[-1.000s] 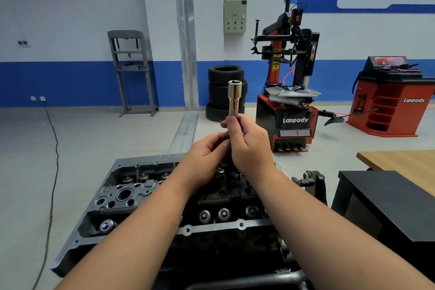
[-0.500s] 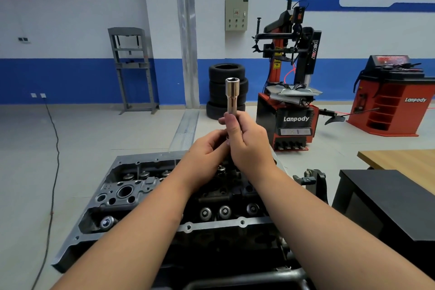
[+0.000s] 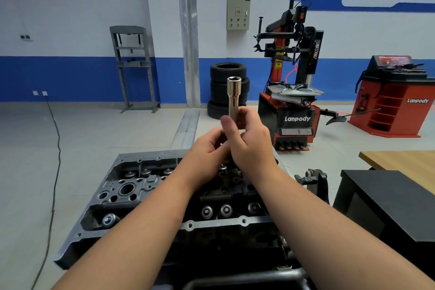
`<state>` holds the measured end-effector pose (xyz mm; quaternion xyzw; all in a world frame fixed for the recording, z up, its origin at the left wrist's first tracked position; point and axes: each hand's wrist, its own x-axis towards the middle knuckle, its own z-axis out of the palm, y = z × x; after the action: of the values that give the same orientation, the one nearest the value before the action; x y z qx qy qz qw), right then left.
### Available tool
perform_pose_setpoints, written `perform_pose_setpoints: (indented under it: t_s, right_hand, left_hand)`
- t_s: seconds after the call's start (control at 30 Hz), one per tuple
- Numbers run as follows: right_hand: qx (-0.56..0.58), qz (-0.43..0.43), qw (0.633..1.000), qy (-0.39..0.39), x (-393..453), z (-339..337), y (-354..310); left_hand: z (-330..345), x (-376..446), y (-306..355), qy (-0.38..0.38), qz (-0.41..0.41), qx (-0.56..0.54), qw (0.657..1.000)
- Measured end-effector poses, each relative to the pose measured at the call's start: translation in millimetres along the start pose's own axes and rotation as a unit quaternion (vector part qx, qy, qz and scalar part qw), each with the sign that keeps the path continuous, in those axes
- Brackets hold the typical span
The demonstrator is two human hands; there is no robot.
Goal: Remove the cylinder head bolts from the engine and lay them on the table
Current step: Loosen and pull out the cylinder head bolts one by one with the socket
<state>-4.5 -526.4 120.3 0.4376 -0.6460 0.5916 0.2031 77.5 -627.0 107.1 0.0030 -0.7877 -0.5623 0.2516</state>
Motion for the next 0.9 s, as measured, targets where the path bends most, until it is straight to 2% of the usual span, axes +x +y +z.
perform_pose_setpoints:
  t_s: [0.13,0.3,0.57,0.77,0.9]
  right_hand:
    - [-0.027,-0.013,0.999,0.021,-0.4,0.4,2.1]
    - [0.001,0.002,1.0,-0.006,0.1,1.4,1.9]
    - [-0.008,-0.006,1.0,0.02,-0.4,-0.6,0.0]
    - [0.024,0.014,1.0,-0.009,-0.2,2.6,0.3]
    - [0.006,0.002,1.0,0.009,0.3,0.5,0.0]
  left_hand:
    - [0.0,0.9,-1.2,0.011,0.0,-0.014,1.0]
    - [0.5,0.4,0.1,0.004,-0.009,-0.016,1.0]
    - [-0.6,1.3,-2.1,0.012,0.002,-0.016,1.0]
    - [1.2,0.8,-0.3,-0.004,0.002,-0.006,1.0]
    - [1.3,0.4,0.2,0.003,0.006,-0.018,1.0]
